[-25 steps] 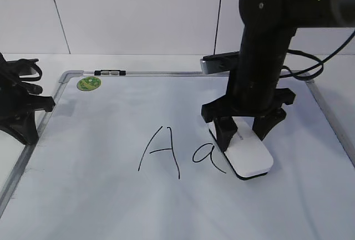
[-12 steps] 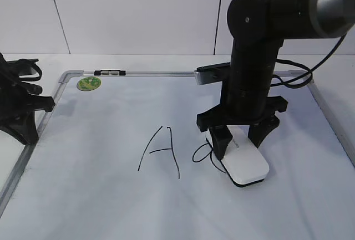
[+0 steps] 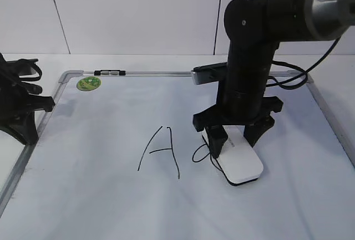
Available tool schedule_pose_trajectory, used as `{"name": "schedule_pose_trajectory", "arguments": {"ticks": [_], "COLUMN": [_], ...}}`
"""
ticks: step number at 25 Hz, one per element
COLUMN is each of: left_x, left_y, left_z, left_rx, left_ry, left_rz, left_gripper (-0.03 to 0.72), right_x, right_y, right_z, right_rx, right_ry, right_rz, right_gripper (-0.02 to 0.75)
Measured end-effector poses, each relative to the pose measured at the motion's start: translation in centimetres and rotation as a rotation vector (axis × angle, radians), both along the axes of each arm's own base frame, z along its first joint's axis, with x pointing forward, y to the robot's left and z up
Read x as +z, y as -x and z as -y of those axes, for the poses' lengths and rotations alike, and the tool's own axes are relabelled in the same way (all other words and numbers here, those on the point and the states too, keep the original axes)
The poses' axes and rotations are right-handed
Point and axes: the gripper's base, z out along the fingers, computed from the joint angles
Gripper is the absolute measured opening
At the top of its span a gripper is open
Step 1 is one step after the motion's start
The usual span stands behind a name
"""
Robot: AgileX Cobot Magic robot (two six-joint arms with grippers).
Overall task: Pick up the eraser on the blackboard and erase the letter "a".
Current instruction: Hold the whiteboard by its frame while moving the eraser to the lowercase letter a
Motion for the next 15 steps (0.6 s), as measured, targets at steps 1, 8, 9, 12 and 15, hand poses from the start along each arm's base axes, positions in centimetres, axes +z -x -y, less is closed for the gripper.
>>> {"name": "schedule_pose_trajectory", "arguments": {"ticks": [1, 8, 9, 12, 15], "left_x": [0.00, 0.00, 0.00, 0.00, 0.00], "left_y": [0.00, 0.00, 0.00, 0.00, 0.00], "left_z": [0.00, 0.00, 0.00, 0.00, 0.00], "left_rx": [0.000, 0.000, 0.000, 0.000, 0.000], "left_ry": [0.000, 0.000, 0.000, 0.000, 0.000], "left_rz": [0.000, 0.000, 0.000, 0.000, 0.000], "left_gripper": [0.029, 0.029, 0.029, 0.029, 0.029], "right_x": [-0.06, -0.06, -0.06, -0.14, -0.31], "right_y": [-0.01, -0.07, -0.08, -0.08, 0.01], "right_z": [-0.10, -0.32, -0.36, -0.61, -1.00], "right_rx": [0.000, -0.008, -0.010, -0.008, 0.002], "right_ry": [-0.004, -0.028, -0.032, -0.040, -0.043], "right_rz": [0.002, 0.009, 0.010, 0.017, 0.022], "right_gripper": [0.550, 0.550, 0.550, 0.550, 0.550]}}
